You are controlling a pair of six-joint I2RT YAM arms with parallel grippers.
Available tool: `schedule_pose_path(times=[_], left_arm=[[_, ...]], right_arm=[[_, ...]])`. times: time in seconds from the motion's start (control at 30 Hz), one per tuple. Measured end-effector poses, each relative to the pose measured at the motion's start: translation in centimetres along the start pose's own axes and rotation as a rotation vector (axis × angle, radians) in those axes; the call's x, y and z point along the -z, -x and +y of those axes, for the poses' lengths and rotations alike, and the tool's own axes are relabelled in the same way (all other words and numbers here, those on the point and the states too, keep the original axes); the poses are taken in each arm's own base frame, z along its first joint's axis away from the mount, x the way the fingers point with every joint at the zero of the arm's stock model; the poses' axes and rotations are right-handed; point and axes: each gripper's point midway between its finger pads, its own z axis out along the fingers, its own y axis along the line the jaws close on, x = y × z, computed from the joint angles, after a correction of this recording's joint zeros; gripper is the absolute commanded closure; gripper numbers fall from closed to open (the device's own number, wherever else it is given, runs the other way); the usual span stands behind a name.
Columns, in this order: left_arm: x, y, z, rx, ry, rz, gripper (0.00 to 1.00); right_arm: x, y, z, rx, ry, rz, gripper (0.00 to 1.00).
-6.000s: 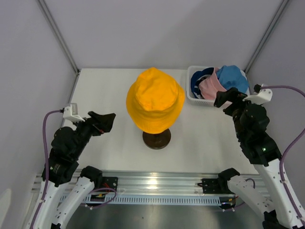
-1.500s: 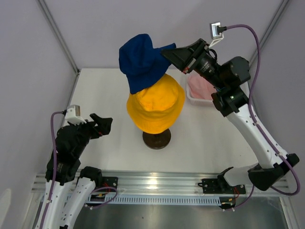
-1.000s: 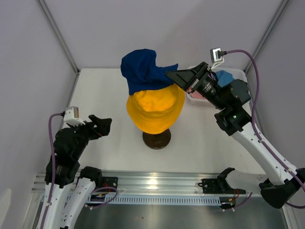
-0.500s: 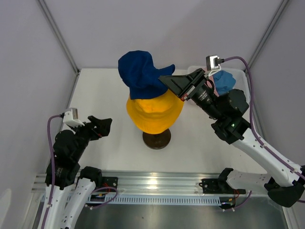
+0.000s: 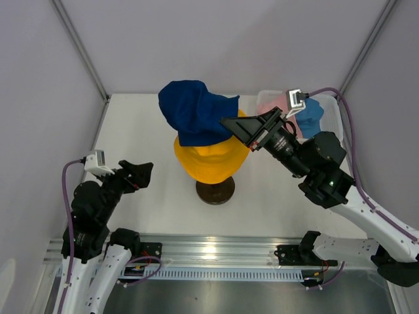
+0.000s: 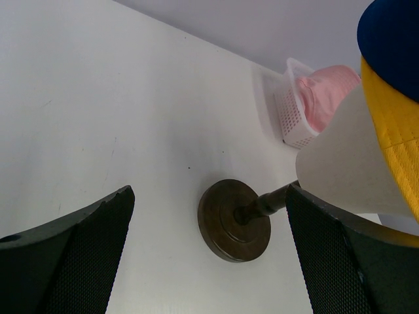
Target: Stack the hats
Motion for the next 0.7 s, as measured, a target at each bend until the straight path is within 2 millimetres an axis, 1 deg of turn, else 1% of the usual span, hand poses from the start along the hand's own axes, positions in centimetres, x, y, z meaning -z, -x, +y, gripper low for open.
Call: schedule_pose_path(times=[0.3, 0.43, 0.53, 0.63, 0.7], left_arm=[[0.0, 0.0, 0.0, 0.001, 0.0, -0.002, 0.0], [-0.1, 0.1, -0.3, 0.027, -0.008, -0.003, 0.0], [-0.1, 0.9, -1.6, 0.067, -0.063, -0.025, 0.0], [0.0, 2.5, -3.3, 0.116, -0.133, -0.083, 0.0], [0.1, 3.5, -4.2, 0.149, -0.169, -0.113, 0.0]], right_arm=[[4.8, 2.2, -2.7, 0.052, -0.16, -0.105, 1.0], [6.0, 2.5, -5.0, 0.061, -0.24, -0.153, 1.0], [6.7, 2.1, -7.7, 0.075, -0.321, -0.172, 1.0], [7.2, 1.5, -9.8, 0.091, -0.384, -0.17, 1.0], [7.7, 1.1, -10.8, 0.101, -0.406, -0.167, 1.0]])
